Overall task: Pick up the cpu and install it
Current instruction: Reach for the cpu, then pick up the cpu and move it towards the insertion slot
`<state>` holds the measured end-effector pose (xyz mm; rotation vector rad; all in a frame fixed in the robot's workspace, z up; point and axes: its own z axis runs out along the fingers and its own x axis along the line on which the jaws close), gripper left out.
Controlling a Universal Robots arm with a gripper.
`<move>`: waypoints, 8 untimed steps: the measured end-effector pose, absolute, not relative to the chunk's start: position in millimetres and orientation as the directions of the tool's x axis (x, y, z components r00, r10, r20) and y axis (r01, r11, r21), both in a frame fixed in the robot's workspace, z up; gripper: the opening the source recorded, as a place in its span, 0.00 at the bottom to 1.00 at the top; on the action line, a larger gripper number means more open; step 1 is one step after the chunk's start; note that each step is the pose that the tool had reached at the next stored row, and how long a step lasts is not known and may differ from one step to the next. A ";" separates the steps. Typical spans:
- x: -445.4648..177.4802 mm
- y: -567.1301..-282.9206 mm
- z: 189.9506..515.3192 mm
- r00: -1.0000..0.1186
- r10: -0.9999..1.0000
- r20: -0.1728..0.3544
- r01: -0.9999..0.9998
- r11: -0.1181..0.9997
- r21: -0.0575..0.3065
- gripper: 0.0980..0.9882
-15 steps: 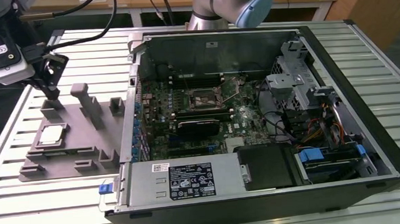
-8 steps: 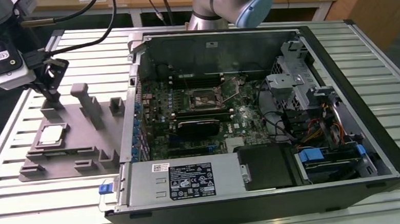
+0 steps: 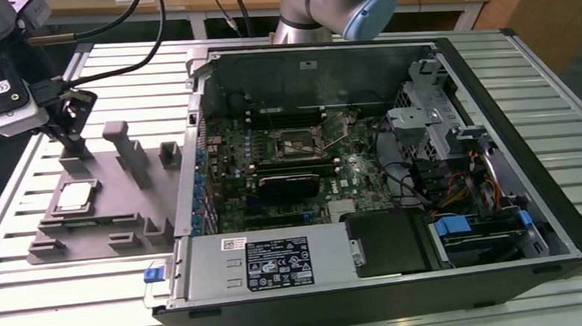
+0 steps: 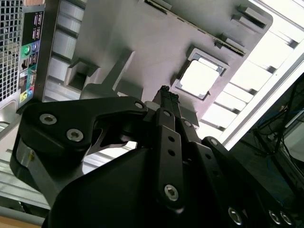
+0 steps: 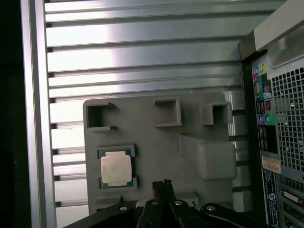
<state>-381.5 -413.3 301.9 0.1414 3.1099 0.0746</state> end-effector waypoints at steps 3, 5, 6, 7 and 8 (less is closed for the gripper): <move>-381.7 -413.4 301.9 -0.995 0.091 -0.025 0.090 0.995 0.049 0.01; -381.8 -413.4 301.9 -0.995 0.091 -0.025 0.090 0.995 0.049 0.01; -382.0 -413.4 301.9 -0.995 0.091 -0.025 0.090 0.995 0.049 0.01; -382.4 -413.4 301.8 -0.995 0.091 -0.025 0.090 0.995 0.049 0.01; -382.8 -413.4 301.8 -0.995 0.091 -0.025 0.090 0.995 0.049 0.01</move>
